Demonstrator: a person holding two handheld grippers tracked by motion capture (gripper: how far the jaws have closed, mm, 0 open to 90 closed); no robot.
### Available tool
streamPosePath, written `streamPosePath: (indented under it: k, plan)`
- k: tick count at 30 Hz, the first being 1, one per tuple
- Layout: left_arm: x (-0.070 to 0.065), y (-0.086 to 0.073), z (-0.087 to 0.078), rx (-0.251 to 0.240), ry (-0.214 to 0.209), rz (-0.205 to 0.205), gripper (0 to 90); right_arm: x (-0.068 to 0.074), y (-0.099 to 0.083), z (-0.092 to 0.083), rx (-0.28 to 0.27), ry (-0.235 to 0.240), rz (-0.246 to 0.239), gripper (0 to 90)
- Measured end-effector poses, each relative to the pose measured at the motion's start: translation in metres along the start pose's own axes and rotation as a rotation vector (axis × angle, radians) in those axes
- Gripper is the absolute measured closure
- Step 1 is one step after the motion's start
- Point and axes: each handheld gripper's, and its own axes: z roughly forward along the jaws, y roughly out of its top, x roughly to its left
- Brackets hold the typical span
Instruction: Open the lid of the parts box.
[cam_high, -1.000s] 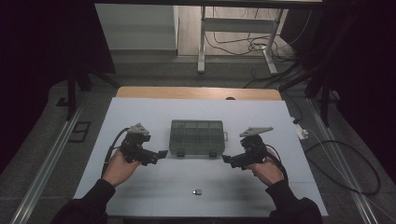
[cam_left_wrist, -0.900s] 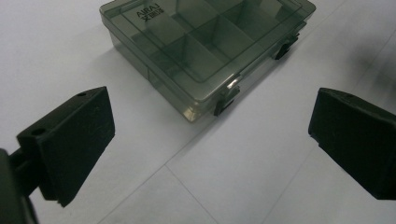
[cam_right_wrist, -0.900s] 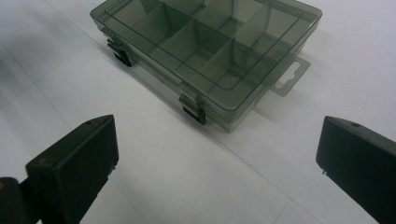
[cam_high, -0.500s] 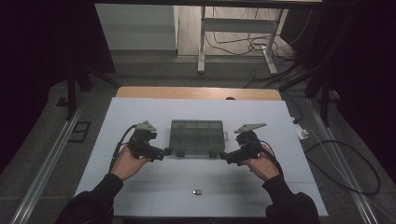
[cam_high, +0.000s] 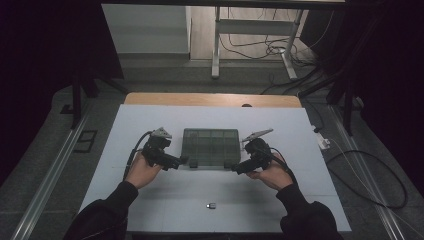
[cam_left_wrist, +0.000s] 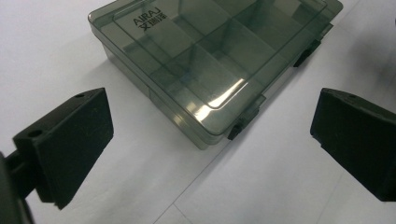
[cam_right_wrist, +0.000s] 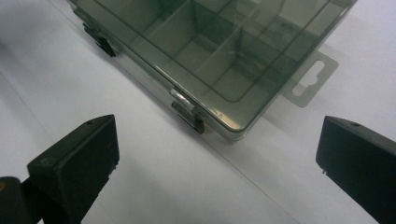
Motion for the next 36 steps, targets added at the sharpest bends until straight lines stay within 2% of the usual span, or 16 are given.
streamPosePath:
  k: [3, 8, 13, 20, 26, 28, 29, 31, 33, 34, 36]
  plan:
    - [0.000, 0.000, 0.003, 0.000, -0.007, -0.005, 0.0, 0.001, 0.001, 0.004, 0.014, 0.008, -0.008, 0.0]
    - [-0.003, 0.000, 0.006, 0.005, -0.003, 0.012, 0.0, 0.001, 0.000, 0.011, 0.044, -0.016, -0.018, 0.0]
    - [-0.004, -0.003, 0.009, 0.013, -0.002, 0.035, 0.0, 0.002, -0.004, 0.015, 0.061, -0.041, -0.038, 7.9]
    - [-0.004, -0.006, 0.009, -0.004, -0.019, -0.001, 0.0, -0.003, -0.009, 0.014, 0.050, -0.054, -0.038, 28.9]
    - [-0.006, -0.009, 0.010, 0.008, -0.028, 0.021, 0.0, -0.010, -0.015, 0.015, 0.077, -0.018, -0.028, 51.6]
    - [-0.006, -0.010, 0.010, 0.008, -0.030, 0.022, 0.0, -0.011, -0.015, 0.015, 0.083, -0.013, -0.029, 54.0]
    - [-0.007, -0.010, 0.010, -0.003, -0.040, 0.028, 0.0, -0.012, -0.016, 0.016, 0.097, -0.013, -0.031, 59.3]
    - [-0.008, -0.010, 0.010, -0.024, -0.059, 0.028, 0.0, -0.013, -0.016, 0.017, 0.107, -0.012, -0.033, 64.0]
    - [-0.009, -0.010, 0.009, -0.035, -0.057, 0.042, 0.0, -0.015, -0.017, 0.018, 0.114, 0.000, -0.024, 69.6]
    - [-0.009, -0.010, 0.009, -0.035, -0.057, 0.042, 0.0, -0.015, -0.017, 0.018, 0.114, 0.000, -0.024, 69.6]
    - [-0.009, -0.010, 0.009, -0.040, -0.050, 0.050, 0.0, -0.018, -0.018, 0.020, 0.113, 0.009, -0.020, 78.4]
